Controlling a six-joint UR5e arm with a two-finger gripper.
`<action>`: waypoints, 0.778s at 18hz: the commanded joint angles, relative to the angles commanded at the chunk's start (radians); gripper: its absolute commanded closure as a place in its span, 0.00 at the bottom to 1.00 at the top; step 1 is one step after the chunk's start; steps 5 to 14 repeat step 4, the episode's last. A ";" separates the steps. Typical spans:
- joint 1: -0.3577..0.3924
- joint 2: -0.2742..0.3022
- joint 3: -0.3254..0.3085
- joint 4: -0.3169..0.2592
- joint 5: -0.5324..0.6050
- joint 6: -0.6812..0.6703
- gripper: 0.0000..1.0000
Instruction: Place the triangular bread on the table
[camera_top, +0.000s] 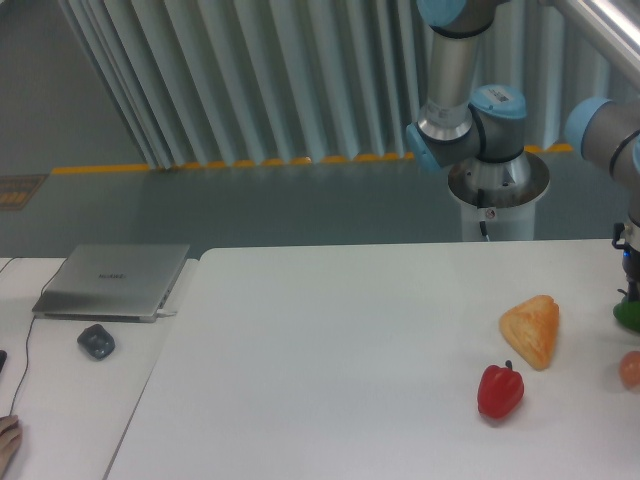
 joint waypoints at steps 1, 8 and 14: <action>0.002 0.000 0.000 0.000 -0.002 -0.002 0.00; 0.003 0.003 0.000 0.000 -0.003 0.000 0.00; 0.003 0.003 0.000 0.000 -0.003 0.000 0.00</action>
